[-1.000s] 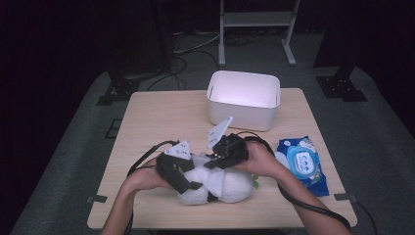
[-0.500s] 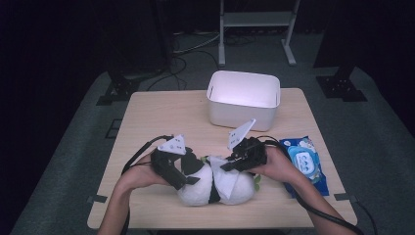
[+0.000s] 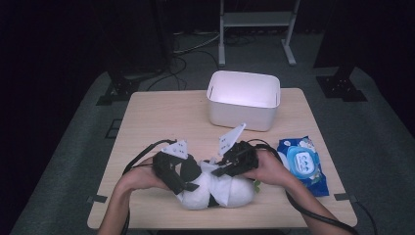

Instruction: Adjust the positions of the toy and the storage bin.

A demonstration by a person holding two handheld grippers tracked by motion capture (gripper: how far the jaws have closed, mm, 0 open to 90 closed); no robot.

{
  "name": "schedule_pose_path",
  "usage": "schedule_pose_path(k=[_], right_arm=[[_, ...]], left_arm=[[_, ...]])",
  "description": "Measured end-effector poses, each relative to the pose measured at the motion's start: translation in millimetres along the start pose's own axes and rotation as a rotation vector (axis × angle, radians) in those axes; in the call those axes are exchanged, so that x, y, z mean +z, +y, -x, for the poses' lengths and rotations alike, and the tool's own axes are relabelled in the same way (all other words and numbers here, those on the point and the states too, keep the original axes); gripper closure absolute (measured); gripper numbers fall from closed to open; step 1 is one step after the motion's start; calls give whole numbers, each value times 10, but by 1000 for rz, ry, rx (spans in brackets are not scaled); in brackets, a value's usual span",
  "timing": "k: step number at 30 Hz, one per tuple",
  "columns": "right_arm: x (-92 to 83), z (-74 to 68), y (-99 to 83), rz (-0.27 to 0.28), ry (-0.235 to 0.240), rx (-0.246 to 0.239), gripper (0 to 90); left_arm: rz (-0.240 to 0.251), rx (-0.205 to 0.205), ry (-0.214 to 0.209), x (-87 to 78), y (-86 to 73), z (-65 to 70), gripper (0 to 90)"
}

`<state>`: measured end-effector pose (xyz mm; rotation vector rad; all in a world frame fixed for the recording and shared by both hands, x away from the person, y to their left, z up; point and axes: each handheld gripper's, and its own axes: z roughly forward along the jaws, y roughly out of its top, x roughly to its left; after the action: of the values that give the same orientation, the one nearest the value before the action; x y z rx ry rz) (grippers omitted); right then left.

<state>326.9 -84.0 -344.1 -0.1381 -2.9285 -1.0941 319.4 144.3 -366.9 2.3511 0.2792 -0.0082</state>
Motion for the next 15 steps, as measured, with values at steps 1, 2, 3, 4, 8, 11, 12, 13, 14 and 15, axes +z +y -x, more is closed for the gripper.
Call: schedule_pose_path(k=[1, 2, 3, 4, 8, 11, 12, 13, 14, 15], right_arm=[[30, -7, 52, 5, 3, -14, 785], [53, -14, 106, 7, 8, -21, 785], [76, -18, 161, 11, 10, -35, 785], [98, -21, 214, 12, 10, -41, 785], [176, 1, 374, 23, 24, -59, 786], [209, 18, 407, -8, 35, -68, 784], [196, 26, 398, -16, 38, -60, 785], [176, 46, 381, -22, 33, -61, 784], [155, 68, 353, -33, 23, -60, 784], [136, 86, 315, -49, 15, -46, 784]], left_arm=[[-3, 3, -4, 2, -3, 1, 0], [-4, 0, -5, 4, -5, 4, 0], [-6, 1, -4, 3, -5, 4, 0], [-7, 2, -4, 3, -7, 6, 0], [-9, 2, -8, 2, -20, 12, 0], [-8, -2, -12, 1, -37, 5, 0], [-10, -4, -14, 2, -39, 6, 0], [-10, -6, -14, 2, -39, 5, 0], [-9, -8, -12, 3, -39, 5, 0], [-7, -8, -13, 6, -40, 6, 0]])
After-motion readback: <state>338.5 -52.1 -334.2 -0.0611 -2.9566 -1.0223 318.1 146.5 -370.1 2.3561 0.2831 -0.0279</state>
